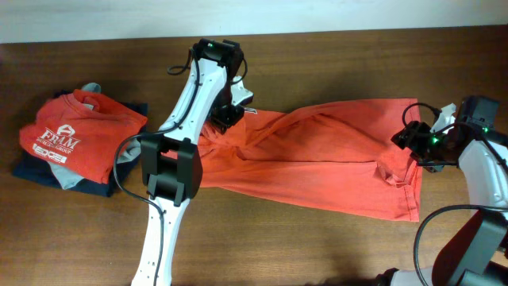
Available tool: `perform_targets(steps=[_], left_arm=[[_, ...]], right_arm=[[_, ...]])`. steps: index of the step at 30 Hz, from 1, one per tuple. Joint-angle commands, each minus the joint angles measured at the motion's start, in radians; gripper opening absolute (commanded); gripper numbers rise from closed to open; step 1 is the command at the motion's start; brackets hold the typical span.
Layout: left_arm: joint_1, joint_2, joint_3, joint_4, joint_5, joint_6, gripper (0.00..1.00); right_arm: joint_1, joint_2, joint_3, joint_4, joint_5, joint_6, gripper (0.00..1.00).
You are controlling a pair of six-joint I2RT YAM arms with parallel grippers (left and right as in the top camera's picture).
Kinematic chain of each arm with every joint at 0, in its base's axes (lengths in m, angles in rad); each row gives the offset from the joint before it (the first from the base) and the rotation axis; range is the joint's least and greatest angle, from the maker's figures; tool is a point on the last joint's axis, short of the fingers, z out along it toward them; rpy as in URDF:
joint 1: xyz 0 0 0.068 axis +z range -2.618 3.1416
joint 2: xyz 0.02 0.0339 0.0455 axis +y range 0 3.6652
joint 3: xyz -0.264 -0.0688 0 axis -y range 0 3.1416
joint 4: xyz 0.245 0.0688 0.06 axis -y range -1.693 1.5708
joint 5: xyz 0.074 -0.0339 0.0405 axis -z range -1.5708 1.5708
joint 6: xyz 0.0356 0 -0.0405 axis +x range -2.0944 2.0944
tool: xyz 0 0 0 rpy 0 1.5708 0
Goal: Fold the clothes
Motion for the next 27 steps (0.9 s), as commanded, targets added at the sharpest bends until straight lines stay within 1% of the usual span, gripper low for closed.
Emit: perform_targets(steps=[1, 5, 7, 10, 15, 16, 17, 19, 20, 22, 27], left_arm=[[-0.002, -0.085, -0.004, -0.022, 0.048, -0.051, 0.01], [-0.01, -0.17, -0.028, -0.022, 0.051, -0.067, 0.01], [-0.014, -0.203, -0.06, -0.022, 0.051, -0.096, 0.0], [-0.027, -0.246, -0.141, -0.022, 0.049, -0.12, 0.0], [-0.033, -0.281, -0.286, -0.022, 0.042, -0.128, 0.0], [-0.033, -0.281, -0.312, -0.022, 0.038, -0.133, 0.03], [-0.033, -0.281, -0.331, -0.021, 0.039, -0.135, 0.1], [-0.031, -0.281, -0.364, -0.009, 0.037, -0.134, 0.18], [-0.031, -0.281, -0.373, 0.01, 0.026, -0.135, 0.24], [-0.03, -0.281, -0.373, 0.043, -0.002, -0.135, 0.29], [-0.025, -0.281, -0.373, 0.111, -0.014, -0.142, 0.3]], right_arm=[[0.006, 0.0, 0.013, -0.004, -0.028, -0.007, 0.69], [0.006, 0.0, 0.013, -0.019, -0.028, -0.008, 0.69], [0.006, 0.0, 0.013, -0.023, -0.028, -0.008, 0.69], [0.006, 0.0, 0.014, -0.014, -0.028, -0.008, 0.7], [0.006, 0.001, 0.014, 0.054, -0.027, -0.008, 0.75], [0.006, 0.001, 0.014, 0.077, -0.027, -0.008, 0.77], [0.006, 0.001, 0.014, 0.097, -0.027, -0.008, 0.78], [0.006, 0.001, 0.013, 0.143, -0.022, -0.008, 0.79], [0.006, 0.005, 0.013, 0.179, -0.016, -0.008, 0.8], [0.006, 0.031, 0.013, 0.226, -0.016, -0.008, 0.82], [0.006, 0.137, 0.014, 0.322, -0.018, -0.008, 0.82]])
